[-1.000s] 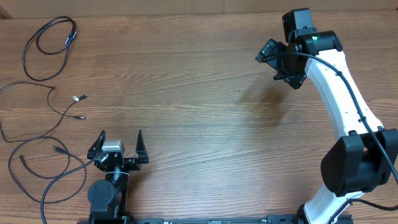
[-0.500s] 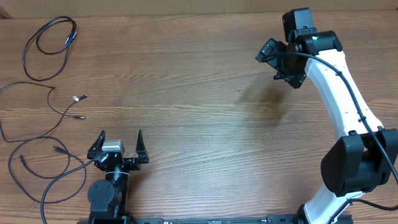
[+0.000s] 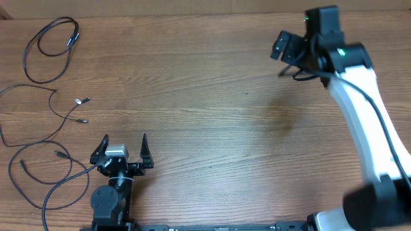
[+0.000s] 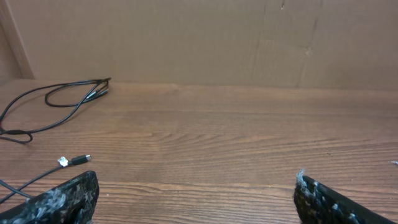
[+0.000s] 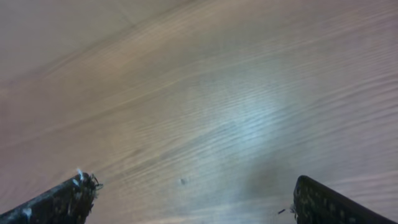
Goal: Untangle cables
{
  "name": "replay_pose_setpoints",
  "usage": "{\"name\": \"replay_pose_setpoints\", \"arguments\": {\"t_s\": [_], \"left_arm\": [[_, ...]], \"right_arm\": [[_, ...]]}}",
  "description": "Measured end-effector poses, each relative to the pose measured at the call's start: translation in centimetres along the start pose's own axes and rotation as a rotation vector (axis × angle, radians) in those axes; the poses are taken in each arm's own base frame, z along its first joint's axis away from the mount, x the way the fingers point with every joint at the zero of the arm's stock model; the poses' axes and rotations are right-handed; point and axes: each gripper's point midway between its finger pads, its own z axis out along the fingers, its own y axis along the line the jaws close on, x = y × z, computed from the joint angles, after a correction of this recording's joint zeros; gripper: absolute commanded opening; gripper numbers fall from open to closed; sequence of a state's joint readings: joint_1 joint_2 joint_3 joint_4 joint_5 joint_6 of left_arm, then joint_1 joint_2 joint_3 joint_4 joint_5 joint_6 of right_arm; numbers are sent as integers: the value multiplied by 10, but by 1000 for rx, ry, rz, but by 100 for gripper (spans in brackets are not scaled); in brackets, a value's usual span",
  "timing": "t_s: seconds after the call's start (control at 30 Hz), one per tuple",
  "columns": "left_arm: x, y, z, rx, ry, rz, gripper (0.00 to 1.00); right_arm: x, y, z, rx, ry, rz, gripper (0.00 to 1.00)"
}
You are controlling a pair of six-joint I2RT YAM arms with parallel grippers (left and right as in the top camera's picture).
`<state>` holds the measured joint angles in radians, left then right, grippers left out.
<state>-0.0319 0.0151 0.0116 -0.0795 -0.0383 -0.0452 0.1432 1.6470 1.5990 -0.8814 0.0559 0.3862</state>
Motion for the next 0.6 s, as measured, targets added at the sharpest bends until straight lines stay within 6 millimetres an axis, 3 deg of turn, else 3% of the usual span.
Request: {"name": "replay_pose_setpoints", "arguments": {"t_s": [0.07, 0.2, 0.33, 0.5, 0.6], "left_arm": [[0, 0, 0, 0, 0, 0, 100], [0, 0, 0, 0, 0, 0, 100], [0, 0, 0, 0, -1, 0, 100], [0, 0, 0, 0, -1, 0, 100], [0, 0, 0, 0, -2, 0, 100]], "right_arm": [[-12, 4, -23, -57, -129, -49, 100], [-12, -2, -52, -115, -306, -120, 100], [15, -18, -62, -138, -416, -181, 100], [47, -59, -75, -125, -512, -167, 100], [62, -83, -93, -120, -590, -146, 100]]}}
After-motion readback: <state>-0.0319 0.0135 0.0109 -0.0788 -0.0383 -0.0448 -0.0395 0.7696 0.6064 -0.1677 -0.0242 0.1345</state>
